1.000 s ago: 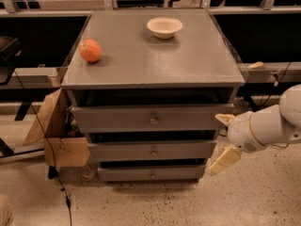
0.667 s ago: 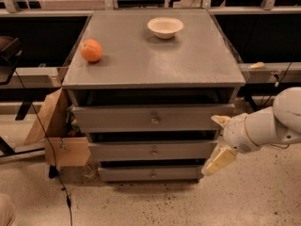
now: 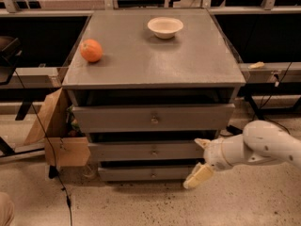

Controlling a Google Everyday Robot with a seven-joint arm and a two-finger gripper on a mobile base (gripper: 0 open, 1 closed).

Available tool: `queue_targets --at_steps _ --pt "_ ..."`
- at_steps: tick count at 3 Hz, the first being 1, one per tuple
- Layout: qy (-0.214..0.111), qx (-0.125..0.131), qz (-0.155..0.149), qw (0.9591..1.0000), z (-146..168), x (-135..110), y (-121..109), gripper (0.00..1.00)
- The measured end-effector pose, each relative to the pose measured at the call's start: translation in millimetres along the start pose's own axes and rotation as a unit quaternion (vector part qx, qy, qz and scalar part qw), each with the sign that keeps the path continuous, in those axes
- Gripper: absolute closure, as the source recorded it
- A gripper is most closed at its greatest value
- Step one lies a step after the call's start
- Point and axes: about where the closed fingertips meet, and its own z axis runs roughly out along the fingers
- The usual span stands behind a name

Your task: Open middle drawer

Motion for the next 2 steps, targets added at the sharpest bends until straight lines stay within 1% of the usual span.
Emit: queue_targets --at_steps 1,2 --pt "-0.028 -0.026 0.04 0.9985 75.7 37.0 3.2 0.0" --pt "-0.028 -0.026 0.04 0.9985 75.7 36.9 3.2 0.0"
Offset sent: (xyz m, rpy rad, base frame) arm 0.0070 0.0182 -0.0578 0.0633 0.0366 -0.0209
